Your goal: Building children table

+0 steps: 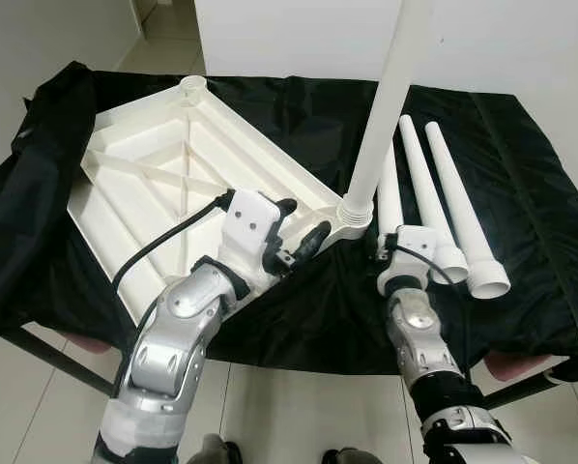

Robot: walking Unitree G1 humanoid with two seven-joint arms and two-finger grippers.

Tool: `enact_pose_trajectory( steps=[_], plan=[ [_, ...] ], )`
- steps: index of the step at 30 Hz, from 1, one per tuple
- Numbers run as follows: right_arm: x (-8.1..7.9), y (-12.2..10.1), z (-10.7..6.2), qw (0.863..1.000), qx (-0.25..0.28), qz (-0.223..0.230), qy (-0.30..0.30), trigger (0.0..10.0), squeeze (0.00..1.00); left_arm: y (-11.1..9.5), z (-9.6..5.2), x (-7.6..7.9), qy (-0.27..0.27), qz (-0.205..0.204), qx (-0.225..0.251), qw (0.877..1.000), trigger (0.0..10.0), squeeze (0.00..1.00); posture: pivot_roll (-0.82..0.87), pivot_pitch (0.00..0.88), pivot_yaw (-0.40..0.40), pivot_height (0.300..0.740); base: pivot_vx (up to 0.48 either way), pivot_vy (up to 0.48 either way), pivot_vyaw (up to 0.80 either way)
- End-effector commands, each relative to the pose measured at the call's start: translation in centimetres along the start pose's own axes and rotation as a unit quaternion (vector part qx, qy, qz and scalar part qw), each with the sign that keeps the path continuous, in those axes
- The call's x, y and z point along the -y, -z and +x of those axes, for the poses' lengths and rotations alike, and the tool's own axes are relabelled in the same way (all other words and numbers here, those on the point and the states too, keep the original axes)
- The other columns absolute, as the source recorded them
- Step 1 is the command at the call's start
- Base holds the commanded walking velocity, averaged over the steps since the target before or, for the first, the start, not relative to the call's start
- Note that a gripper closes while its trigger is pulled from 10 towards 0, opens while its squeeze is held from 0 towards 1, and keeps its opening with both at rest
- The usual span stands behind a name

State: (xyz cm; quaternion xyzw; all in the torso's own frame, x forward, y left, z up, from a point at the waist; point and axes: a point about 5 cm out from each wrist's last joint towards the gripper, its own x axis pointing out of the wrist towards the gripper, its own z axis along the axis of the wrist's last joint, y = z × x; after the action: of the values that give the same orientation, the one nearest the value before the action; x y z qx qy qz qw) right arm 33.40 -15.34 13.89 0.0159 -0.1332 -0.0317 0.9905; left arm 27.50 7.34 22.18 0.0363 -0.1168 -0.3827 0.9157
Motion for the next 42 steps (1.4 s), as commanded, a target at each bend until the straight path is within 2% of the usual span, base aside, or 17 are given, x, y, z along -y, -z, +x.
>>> enact_pose_trajectory(
  steps=[1, 7, 9, 15, 16, 17, 19, 23, 25, 26, 28, 30, 32, 35, 37, 39, 42],
  plan=[
    [-0.4, -2.2, 0.2, 0.997, 0.070, 0.002, -0.018, 10.0, 0.00, -0.3, -0.2, -0.5, 0.001, -0.004, -0.002, 1.000, 10.0, 0.00, -0.12, 0.120, 0.047, 0.740, 0.000, 0.000, 0.00],
    [-1.3, -4.3, 0.7, 0.992, 0.123, -0.016, -0.035, 10.0, 0.00, -1.4, 0.3, -1.6, 0.001, -0.016, 0.003, 1.000, 10.0, 0.00, -0.12, 0.094, 0.062, 0.740, 0.000, 0.000, 0.00],
    [-1.9, -6.5, 1.0, 0.982, 0.182, -0.029, -0.044, 10.0, 0.00, -2.5, 0.5, -2.1, -0.001, -0.010, 0.021, 1.000, 10.0, 0.00, -0.12, 0.080, 0.072, 0.740, 0.000, 0.000, 0.00],
    [-2.6, -9.1, 1.3, 0.968, 0.243, -0.033, -0.057, 10.0, 0.00, -3.9, 0.6, -3.1, 0.001, 0.002, 0.036, 0.999, 10.0, 0.00, -0.12, 0.071, 0.088, 0.740, 0.000, 0.000, 0.00],
    [-2.9, -10.5, 1.5, 0.959, 0.275, -0.034, -0.063, 10.0, 0.00, -4.6, 0.6, -3.7, 0.002, 0.005, 0.042, 0.999, 10.0, 0.00, -0.12, 0.067, 0.099, 0.740, 0.000, 0.000, 0.00],
    [-2.9, -10.5, 1.5, 0.959, 0.275, -0.034, -0.063, 10.0, 0.00, -4.6, 0.6, -3.7, 0.002, 0.005, 0.042, 0.999, 10.0, 0.00, -0.12, 0.067, 0.099, 0.740, 0.000, 0.000, 0.00],
    [-3.2, -12.6, 1.7, 0.944, 0.320, -0.035, -0.070, 10.0, 0.00, -5.7, 0.6, -4.5, 0.004, 0.012, 0.051, 0.999, 10.0, 0.00, -0.12, 0.065, 0.107, 0.740, 0.000, 0.000, 0.00],
    [-3.6, -14.2, 1.7, 0.931, 0.356, -0.036, -0.075, 10.0, 0.00, -6.2, 0.5, -4.9, 0.008, 0.009, 0.055, 0.998, 10.0, 0.00, -0.12, 0.070, 0.121, 0.740, 0.000, 0.000, 0.00],
    [-4.0, -16.0, 1.3, 0.912, 0.400, -0.039, -0.083, 10.0, 0.00, -6.4, 0.5, -5.1, 0.015, -0.001, 0.055, 0.998, 10.0, 0.00, -0.12, 0.072, 0.129, 0.740, 0.000, 0.000, 0.00],
    [-4.0, -16.0, 1.3, 0.912, 0.400, -0.039, -0.083, 10.0, 0.00, -6.4, 0.5, -5.1, 0.015, -0.001, 0.055, 0.998, 10.0, 0.00, -0.12, 0.072, 0.129, 0.740, 0.000, 0.000, 0.00],
    [-4.4, -17.1, 1.0, 0.896, 0.433, -0.047, -0.091, 10.0, 0.00, -6.6, 0.5, -5.1, 0.022, -0.006, 0.055, 0.998, 10.0, 0.00, -0.12, 0.077, 0.135, 0.740, 0.000, 0.000, 0.00],
    [-4.6, -17.5, 0.8, 0.890, 0.443, -0.051, -0.094, 10.0, 0.00, -6.6, 0.5, -5.2, 0.024, -0.006, 0.054, 0.998, 10.0, 0.00, -0.12, 0.077, 0.137, 0.740, 0.000, 0.000, 0.00],
    [-5.5, -18.0, 0.2, 0.871, 0.469, -0.076, -0.126, 10.0, 0.00, -6.9, 0.6, -5.2, 0.033, -0.014, 0.060, 0.998, 10.0, 0.00, -0.12, 0.082, 0.143, 0.740, 0.000, 0.000, 0.00],
    [-6.0, -18.0, -0.2, 0.862, 0.478, -0.087, -0.145, 10.0, 0.00, -7.2, 0.6, -5.4, 0.038, -0.024, 0.064, 0.997, 10.0, 0.00, -0.12, 0.083, 0.142, 0.740, 0.000, 0.000, 0.00],
    [-6.0, -18.0, -0.2, 0.862, 0.478, -0.087, -0.145, 10.0, 0.00, -7.2, 0.6, -5.4, 0.038, -0.024, 0.064, 0.997, 10.0, 0.00, -0.12, 0.083, 0.142, 0.740, 0.000, 0.000, 0.00],
    [-6.4, -17.3, -0.9, 0.851, 0.479, -0.117, -0.178, 10.0, 0.00, -8.2, 0.3, -6.1, 0.054, -0.055, 0.083, 0.994, 10.0, 0.00, -0.12, 0.085, 0.138, 0.740, 0.000, 0.000, 0.00],
    [-6.5, -16.7, -1.2, 0.848, 0.476, -0.131, -0.194, 10.0, 0.00, -8.7, 0.2, -6.3, 0.068, -0.082, 0.094, 0.990, 10.0, 0.00, -0.12, 0.084, 0.134, 0.740, 0.000, 0.000, 0.00]
  ],
)
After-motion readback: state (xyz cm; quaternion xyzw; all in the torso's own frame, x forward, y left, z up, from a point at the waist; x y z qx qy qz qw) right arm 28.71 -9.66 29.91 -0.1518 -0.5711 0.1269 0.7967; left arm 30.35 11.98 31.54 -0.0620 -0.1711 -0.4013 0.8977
